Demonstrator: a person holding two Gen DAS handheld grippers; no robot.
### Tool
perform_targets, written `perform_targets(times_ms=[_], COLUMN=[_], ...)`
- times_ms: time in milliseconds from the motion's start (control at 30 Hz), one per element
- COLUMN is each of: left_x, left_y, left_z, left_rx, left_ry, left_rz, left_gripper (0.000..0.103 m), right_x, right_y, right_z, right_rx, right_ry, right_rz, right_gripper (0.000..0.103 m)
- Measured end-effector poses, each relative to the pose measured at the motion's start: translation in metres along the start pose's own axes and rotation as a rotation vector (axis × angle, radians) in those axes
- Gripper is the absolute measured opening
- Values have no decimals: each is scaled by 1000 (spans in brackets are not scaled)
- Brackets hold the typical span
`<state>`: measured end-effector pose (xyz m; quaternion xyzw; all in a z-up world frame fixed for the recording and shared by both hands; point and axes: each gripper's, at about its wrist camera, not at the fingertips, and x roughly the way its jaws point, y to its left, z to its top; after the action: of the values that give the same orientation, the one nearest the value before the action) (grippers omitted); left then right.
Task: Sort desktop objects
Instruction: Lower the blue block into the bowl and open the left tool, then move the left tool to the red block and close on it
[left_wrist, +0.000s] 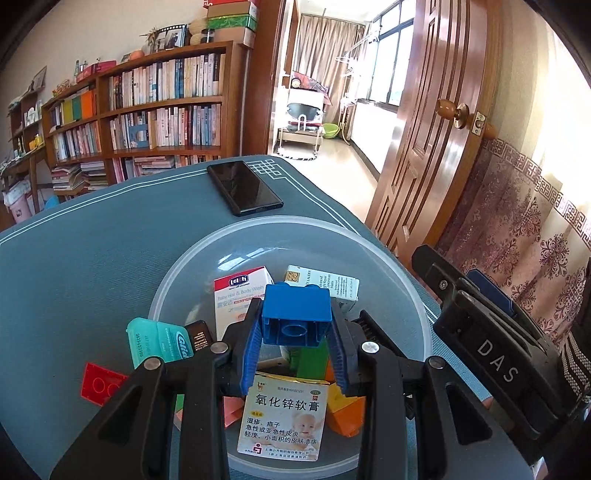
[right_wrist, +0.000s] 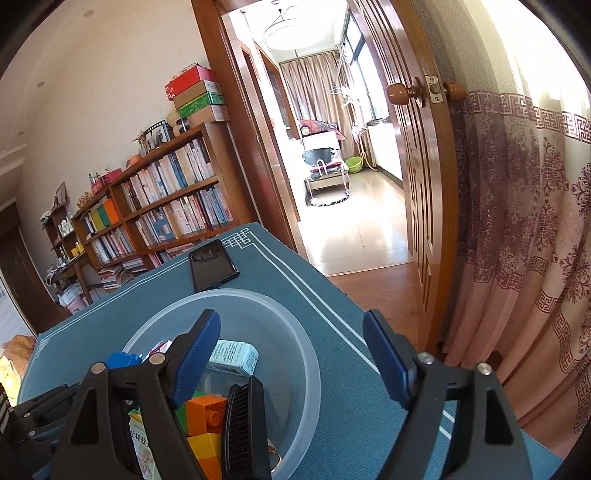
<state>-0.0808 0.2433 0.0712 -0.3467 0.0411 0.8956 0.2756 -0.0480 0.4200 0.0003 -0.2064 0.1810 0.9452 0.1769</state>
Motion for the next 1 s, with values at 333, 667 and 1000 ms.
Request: perform_targets(times_ms=[333, 667, 1000], left_x=[0, -21, -39], left_y=[5, 14, 41], left_z=[-1, 4, 2], left_rx=[-22, -28, -85], left_ry=[8, -46, -54], left_rz=[15, 26, 69], left_gripper=[62, 63, 63], right_x=[3, 1, -4], right_y=[-3, -5, 4], right_z=[0, -2, -4], right_rx=[12, 22, -11], right_ry=[9, -4, -18], right_rz=[5, -3, 34], right_gripper=[85, 87, 87])
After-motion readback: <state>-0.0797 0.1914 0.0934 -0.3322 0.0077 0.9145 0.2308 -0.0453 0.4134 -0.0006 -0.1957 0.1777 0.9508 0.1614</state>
